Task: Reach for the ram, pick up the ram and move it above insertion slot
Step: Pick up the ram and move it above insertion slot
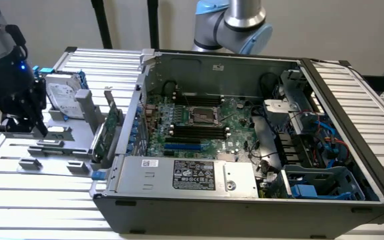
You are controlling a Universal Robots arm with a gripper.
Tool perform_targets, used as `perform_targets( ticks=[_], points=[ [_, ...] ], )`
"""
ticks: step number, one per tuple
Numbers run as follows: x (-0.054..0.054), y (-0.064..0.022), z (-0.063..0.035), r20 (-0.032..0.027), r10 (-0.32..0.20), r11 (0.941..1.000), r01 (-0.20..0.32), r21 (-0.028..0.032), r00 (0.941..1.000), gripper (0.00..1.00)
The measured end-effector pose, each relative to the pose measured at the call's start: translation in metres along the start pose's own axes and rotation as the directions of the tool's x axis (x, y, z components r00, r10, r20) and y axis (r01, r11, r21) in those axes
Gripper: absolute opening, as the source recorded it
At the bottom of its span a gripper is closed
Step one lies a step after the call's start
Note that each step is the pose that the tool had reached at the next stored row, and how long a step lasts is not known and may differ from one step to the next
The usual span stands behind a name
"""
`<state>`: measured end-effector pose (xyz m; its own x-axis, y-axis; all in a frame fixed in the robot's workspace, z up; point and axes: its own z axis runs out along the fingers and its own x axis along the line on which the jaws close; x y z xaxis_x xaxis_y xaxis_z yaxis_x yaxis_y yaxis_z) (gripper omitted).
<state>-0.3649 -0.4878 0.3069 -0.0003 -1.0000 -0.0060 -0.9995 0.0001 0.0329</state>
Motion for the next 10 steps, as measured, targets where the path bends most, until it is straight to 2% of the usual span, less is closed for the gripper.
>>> perform_targets(
  ticks=[10],
  points=[
    [0.0,-0.0166,-0.0463,0.0025,-0.014,0.9999,0.014,-0.0001,0.9999,0.13]
  ],
)
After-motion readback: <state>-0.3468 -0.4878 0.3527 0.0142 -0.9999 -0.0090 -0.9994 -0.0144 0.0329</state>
